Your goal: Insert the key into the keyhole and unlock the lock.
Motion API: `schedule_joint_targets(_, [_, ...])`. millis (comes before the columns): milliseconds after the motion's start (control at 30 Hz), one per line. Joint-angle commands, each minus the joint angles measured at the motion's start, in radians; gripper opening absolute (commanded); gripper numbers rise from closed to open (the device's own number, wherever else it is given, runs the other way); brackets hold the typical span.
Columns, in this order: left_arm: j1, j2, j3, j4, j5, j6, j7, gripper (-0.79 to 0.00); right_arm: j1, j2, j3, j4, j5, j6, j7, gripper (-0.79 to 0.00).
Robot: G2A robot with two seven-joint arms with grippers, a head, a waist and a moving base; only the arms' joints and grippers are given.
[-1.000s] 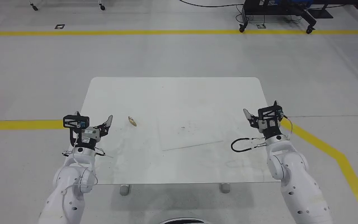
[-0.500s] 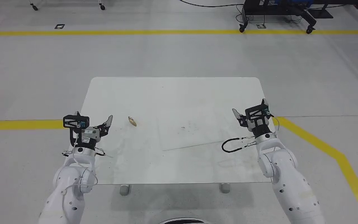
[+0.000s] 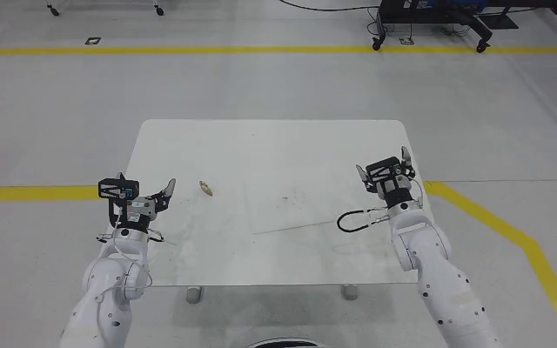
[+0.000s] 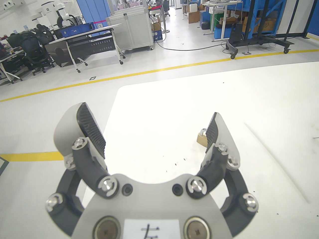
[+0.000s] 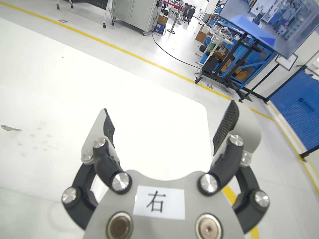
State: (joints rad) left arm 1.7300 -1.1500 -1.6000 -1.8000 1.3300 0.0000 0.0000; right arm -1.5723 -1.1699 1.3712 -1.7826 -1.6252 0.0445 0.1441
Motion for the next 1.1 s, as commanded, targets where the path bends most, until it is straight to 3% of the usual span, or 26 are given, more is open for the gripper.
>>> schedule_joint_targets(0, [0.0, 0.0, 0.0, 0.0, 0.0, 0.0, 0.0, 0.0, 0.044, -0.003, -0.042, 0.015, -0.012, -0.093, 0.016, 0.0])
schedule_joint_targets(200, [0.0, 0.0, 0.0, 0.0, 0.0, 0.0, 0.0, 0.0, 0.192, -0.018, -0.196, 0.118, -0.063, -0.292, 0.04, 0.0])
schedule_joint_targets(433, [0.0, 0.0, 0.0, 0.0, 0.0, 0.0, 0.0, 0.0, 0.323, -0.048, -0.34, 0.245, -0.057, -0.401, 0.055, 0.0])
schedule_joint_targets(500, [0.0, 0.0, 0.0, 0.0, 0.0, 0.0, 0.0, 0.0, 0.358, -0.054, -0.37, 0.285, -0.04, -0.471, 0.043, -0.074])
schedule_joint_targets(567, [0.0, 0.0, 0.0, 0.0, 0.0, 0.0, 0.0, 0.0, 0.386, -0.057, -0.387, 0.321, -0.004, -0.557, 0.017, -0.089])
schedule_joint_targets(633, [0.0, 0.0, 0.0, 0.0, 0.0, 0.0, 0.0, 0.0, 0.405, -0.059, -0.395, 0.352, 0.017, -0.606, 0.001, -0.065])
schedule_joint_targets(667, [0.0, 0.0, 0.0, 0.0, 0.0, 0.0, 0.0, 0.0, 0.419, -0.061, -0.404, 0.371, 0.026, -0.638, -0.006, -0.009])
schedule_joint_targets(800, [0.0, 0.0, 0.0, 0.0, 0.0, 0.0, 0.0, 0.0, 0.455, -0.07, -0.439, 0.425, 0.026, -0.67, 0.005, -0.009])
schedule_joint_targets(933, [0.0, 0.0, 0.0, 0.0, 0.0, 0.0, 0.0, 0.0, 0.499, -0.084, -0.479, 0.49, 0.038, -0.697, 0.051, -0.206])
schedule_joint_targets(1000, [0.0, 0.0, 0.0, 0.0, 0.0, 0.0, 0.0, 0.0, 0.522, -0.093, -0.497, 0.524, 0.057, -0.708, 0.076, -0.431])
schedule_joint_targets(1067, [0.0, 0.0, 0.0, 0.0, 0.0, 0.0, 0.0, 0.0, 0.545, -0.1, -0.513, 0.553, 0.075, -0.727, 0.087, -0.48])
